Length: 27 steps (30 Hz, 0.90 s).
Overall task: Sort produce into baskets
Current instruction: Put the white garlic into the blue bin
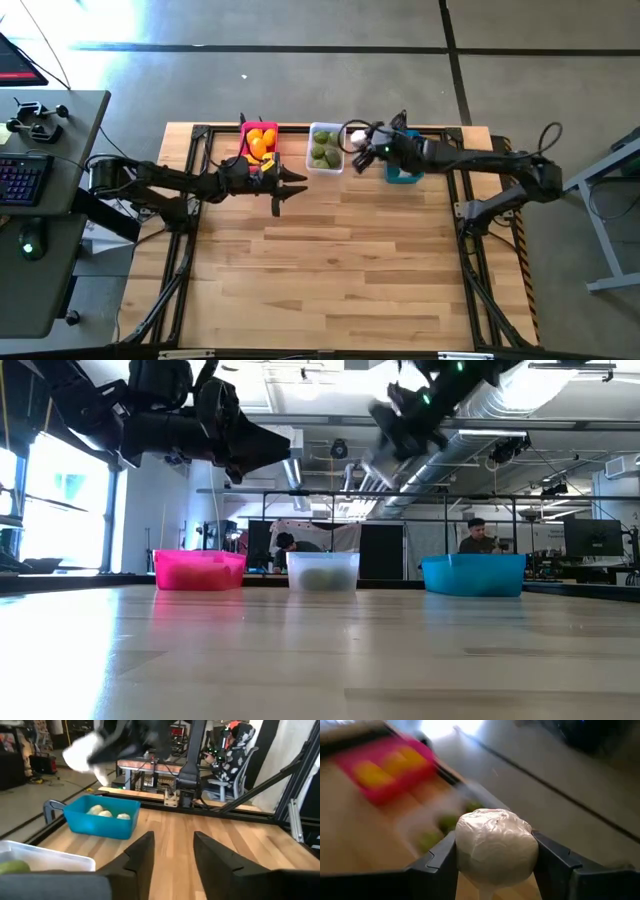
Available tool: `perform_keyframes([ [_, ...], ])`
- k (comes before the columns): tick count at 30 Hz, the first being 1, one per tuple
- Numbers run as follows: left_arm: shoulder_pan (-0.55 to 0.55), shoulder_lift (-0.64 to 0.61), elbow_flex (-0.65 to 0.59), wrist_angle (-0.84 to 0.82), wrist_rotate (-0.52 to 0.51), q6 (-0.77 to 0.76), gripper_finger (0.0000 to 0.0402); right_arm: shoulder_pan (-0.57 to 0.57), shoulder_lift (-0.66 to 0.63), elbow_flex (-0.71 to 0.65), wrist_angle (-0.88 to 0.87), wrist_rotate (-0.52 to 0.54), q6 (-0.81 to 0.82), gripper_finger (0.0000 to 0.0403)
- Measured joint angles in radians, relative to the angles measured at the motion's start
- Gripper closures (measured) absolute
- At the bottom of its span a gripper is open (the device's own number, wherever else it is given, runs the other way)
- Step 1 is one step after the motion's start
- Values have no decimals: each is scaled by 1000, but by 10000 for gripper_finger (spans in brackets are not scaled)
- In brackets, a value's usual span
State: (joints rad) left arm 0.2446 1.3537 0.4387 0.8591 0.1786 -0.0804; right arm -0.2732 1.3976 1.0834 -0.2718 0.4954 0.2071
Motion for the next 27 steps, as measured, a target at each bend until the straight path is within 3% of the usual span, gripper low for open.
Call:
perform_keyframes([
  [5, 18, 0, 0, 11, 2, 43, 333, -109, 5, -4, -201, 4, 56, 222],
  [11, 52, 0, -1, 23, 0, 58, 396, -235, 9, -159, -140, -61, 164, 222],
  [19, 74, 0, -1, 30, -7, 58, 400, -331, 9, -264, -192, -70, 266, 222],
  [27, 102, 0, -1, 29, -9, 57, 401, -342, 9, -294, -197, -116, 292, 222],
])
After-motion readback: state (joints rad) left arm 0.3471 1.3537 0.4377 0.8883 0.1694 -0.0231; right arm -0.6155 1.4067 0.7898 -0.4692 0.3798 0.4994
